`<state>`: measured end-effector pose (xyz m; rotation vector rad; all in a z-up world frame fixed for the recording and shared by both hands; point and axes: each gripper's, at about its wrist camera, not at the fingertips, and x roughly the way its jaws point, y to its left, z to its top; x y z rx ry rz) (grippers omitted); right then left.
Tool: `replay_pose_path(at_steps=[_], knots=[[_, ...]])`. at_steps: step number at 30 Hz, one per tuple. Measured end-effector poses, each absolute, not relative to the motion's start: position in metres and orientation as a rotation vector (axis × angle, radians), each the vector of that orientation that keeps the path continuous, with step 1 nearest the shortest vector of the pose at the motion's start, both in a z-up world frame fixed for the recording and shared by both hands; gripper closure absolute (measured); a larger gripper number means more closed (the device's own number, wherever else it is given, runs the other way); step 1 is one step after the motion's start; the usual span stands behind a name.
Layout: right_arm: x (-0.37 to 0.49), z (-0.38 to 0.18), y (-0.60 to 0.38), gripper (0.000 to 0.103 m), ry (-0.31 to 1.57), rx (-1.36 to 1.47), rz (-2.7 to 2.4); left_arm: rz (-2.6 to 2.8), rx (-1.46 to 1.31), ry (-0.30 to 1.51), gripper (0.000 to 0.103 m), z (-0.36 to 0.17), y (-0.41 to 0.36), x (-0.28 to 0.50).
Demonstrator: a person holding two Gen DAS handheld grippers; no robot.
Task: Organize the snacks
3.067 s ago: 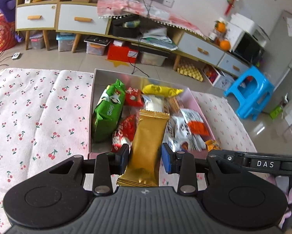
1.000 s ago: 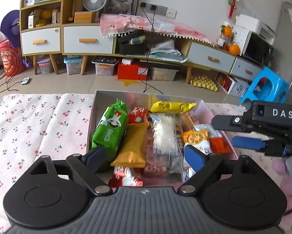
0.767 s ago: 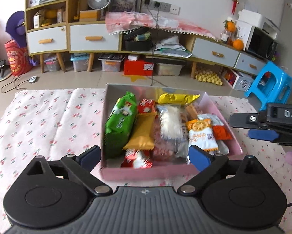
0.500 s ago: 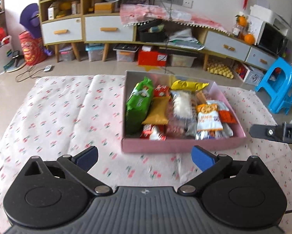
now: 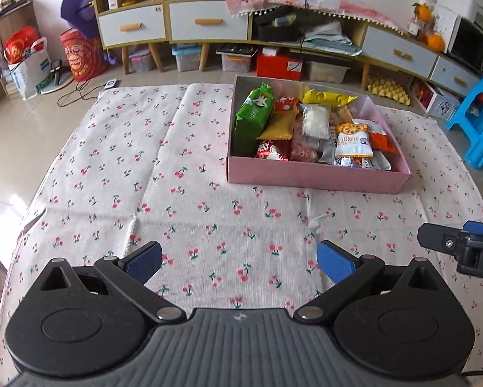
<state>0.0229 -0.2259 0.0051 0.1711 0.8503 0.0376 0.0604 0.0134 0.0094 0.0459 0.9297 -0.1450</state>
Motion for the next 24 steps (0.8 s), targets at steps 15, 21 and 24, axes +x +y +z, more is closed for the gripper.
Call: replay_pose_path(at_steps=[15,21,24], knots=[[0.035,-0.009,-0.238,0.018,0.914,0.245,0.003,-0.136,0.073,0.919,0.001,0.011,0.004,0.059],[0.035,-0.009,-0.237,0.018,0.919,0.243,0.008,-0.137,0.088,0.917,0.001,0.010,0.001,0.057],[0.034,-0.009,-0.239,0.018,0.920,0.250,0.007,-0.134,0.094,0.917,0.001,0.010,0.001,0.055]])
